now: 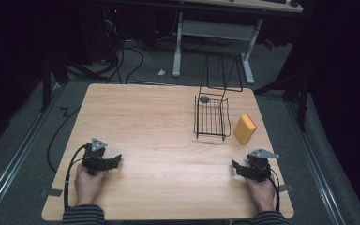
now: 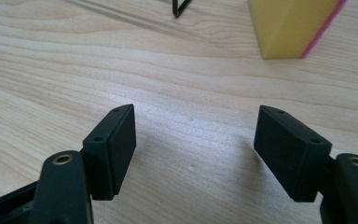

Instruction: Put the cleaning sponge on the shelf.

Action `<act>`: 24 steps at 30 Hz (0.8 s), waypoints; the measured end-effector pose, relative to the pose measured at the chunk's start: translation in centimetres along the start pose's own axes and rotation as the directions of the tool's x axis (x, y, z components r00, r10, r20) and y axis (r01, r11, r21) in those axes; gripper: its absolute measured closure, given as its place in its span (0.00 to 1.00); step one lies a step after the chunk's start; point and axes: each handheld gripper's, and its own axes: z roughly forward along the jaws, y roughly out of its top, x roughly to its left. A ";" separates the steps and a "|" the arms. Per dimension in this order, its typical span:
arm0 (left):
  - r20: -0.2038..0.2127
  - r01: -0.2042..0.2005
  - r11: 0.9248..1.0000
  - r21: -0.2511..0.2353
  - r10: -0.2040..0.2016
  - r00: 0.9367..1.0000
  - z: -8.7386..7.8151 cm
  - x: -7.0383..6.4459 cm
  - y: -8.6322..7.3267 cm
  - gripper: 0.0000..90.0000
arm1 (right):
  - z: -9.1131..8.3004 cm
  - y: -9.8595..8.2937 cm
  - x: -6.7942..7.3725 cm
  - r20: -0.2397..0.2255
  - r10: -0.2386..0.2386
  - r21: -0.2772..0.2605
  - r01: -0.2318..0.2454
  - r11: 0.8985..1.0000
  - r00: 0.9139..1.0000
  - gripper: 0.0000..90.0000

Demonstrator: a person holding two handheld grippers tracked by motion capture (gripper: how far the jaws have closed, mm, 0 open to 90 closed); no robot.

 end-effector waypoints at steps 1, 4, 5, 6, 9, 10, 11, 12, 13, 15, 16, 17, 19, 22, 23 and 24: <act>0.000 0.000 1.000 0.000 0.000 1.000 0.0 0.0 0.0 0.20 | -0.2 0.0 -0.1 -0.001 0.006 -0.003 -0.006 1.000 1.000 0.34; 0.000 0.000 1.000 0.000 0.000 1.000 0.0 0.0 0.0 0.20 | -0.6 -0.2 -0.2 -0.003 0.021 -0.016 -0.021 1.000 1.000 0.35; 0.000 0.000 1.000 0.000 0.000 1.000 0.0 0.0 0.0 0.20 | -0.7 -0.3 -0.3 -0.006 0.027 -0.019 -0.028 0.999 1.000 0.35; 0.000 0.000 1.000 0.000 0.000 1.000 0.0 0.0 0.0 0.20 | -0.8 -0.4 -0.4 -0.008 0.031 -0.025 -0.032 0.999 0.999 0.36; 0.000 0.000 1.000 0.000 0.000 1.000 0.0 0.0 0.0 0.20 | -1.1 -0.5 -0.5 -0.007 0.042 -0.031 -0.042 0.999 0.999 0.36; 0.000 0.000 1.000 0.000 0.000 1.000 0.0 0.0 0.0 0.20 | -1.4 -0.7 -0.6 -0.010 0.053 -0.041 -0.053 0.998 0.999 0.36; 0.000 0.000 1.000 0.000 0.000 1.000 0.0 0.0 0.0 0.20 | -1.5 -0.8 -0.7 -0.011 0.059 -0.049 -0.060 0.997 0.998 0.36; 0.000 0.000 1.000 0.000 0.000 1.000 0.0 0.0 0.0 0.20 | -1.5 -0.8 -0.7 -0.011 0.059 -0.049 -0.060 0.997 0.998 0.36; 0.000 0.000 1.000 0.000 0.000 1.000 0.0 0.0 0.0 0.20 | -1.8 -0.8 -0.9 -0.009 0.075 -0.055 -0.076 0.996 0.997 0.36; 0.000 0.000 1.000 0.000 0.000 1.000 0.0 0.0 0.0 0.20 | -2.1 -0.9 -1.1 -0.004 0.080 -0.071 -0.080 0.994 0.997 0.36; 0.000 0.000 1.000 0.000 0.000 1.000 0.0 0.0 0.0 0.20 | -2.3 -0.9 -1.3 -0.002 0.081 -0.079 -0.081 0.994 0.997 0.36; 0.000 0.000 1.000 0.000 0.000 1.000 0.0 0.0 0.0 0.20 | -2.4 -0.9 -1.4 -0.003 0.092 -0.086 -0.092 0.992 0.996 0.36; 0.000 0.000 1.000 0.000 0.000 1.000 0.0 0.0 0.0 0.20 | -2.7 -0.9 -1.7 0.001 0.108 -0.102 -0.108 0.989 0.994 0.36; 0.000 0.000 1.000 0.000 0.000 1.000 0.0 0.0 0.0 0.20 | -3.2 -1.0 -2.2 0.013 0.123 -0.123 -0.121 0.985 0.992 0.36; 0.000 -0.001 1.000 0.001 0.001 1.000 0.0 0.0 0.0 0.20 | -3.4 -1.0 -2.4 0.014 0.129 -0.129 -0.126 0.984 0.992 0.36; 0.000 0.000 1.000 0.000 0.000 1.000 0.0 0.0 0.0 0.20 | -3.6 -0.9 -2.5 0.015 0.140 -0.134 -0.137 0.981 0.990 0.36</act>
